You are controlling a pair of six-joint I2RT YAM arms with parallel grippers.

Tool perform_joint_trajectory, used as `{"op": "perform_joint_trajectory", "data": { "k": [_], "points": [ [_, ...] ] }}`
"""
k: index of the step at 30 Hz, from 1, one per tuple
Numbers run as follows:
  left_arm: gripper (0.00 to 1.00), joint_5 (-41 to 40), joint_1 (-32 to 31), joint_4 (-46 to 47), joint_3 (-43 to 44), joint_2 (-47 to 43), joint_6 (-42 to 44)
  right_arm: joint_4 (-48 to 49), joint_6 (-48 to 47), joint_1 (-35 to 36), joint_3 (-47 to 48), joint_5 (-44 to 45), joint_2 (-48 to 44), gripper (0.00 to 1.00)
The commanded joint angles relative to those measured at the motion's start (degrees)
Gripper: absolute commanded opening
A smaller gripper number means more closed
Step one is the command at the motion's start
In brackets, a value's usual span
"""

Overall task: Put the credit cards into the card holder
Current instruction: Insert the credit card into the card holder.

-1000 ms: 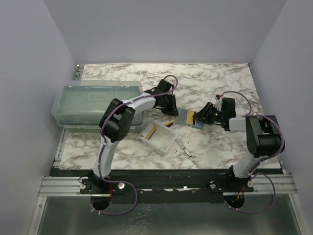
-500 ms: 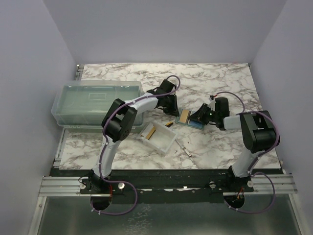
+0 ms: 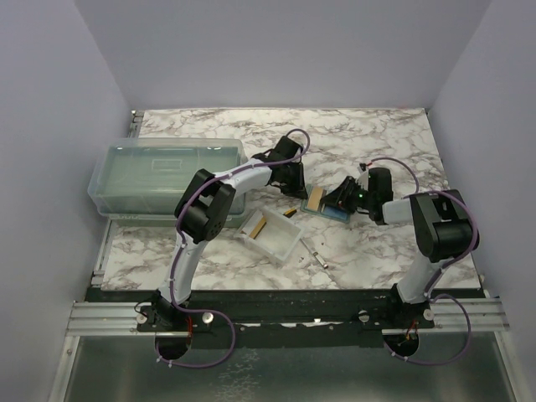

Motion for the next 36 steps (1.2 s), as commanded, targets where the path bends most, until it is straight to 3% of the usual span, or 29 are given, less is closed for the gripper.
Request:
{"op": "perform_joint_trajectory", "data": {
  "k": [1,7,11,19,24,29,31,33,36],
  "points": [
    [0.15,4.05,-3.44,1.01,0.90,-0.20,-0.68,-1.60,2.47,1.76,-2.11,-1.34,-2.13,0.34],
    [0.16,2.94,-2.11,0.98,-1.45,-2.54,0.72,-21.20,-8.04,1.76,1.14,10.32,-8.90,0.38],
    [0.17,3.05,-1.34,0.89,-1.69,-2.72,0.83,-29.12,-11.56,1.76,2.20,16.50,-11.98,0.40],
    [0.23,4.87,-1.29,0.71,-1.50,-5.01,1.05,-34.89,-13.32,1.75,3.72,16.38,-18.46,0.46],
    [0.30,5.34,-1.22,-0.71,-1.77,-7.81,2.08,-39.94,-16.76,1.74,5.50,21.64,-18.51,0.47],
    [0.48,8.16,-1.24,-4.11,-3.28,-15.04,4.13,-44.59,-20.22,1.77,7.36,21.39,-22.11,0.47],
    [0.59,8.67,-1.30,-5.75,-5.64,-19.19,5.87,-45.68,-21.01,1.76,7.25,19.99,-24.36,0.52],
    [0.71,7.57,-1.29,-9.17,-8.21,-23.42,8.03,-46.10,-21.35,1.77,6.79,19.18,-26.41,0.54],
    [0.78,1.12,-1.98,-17.19,-11.50,-29.46,11.74,-46.23,-21.45,1.77,5.82,18.24,-28.26,0.55]
  ]
}}
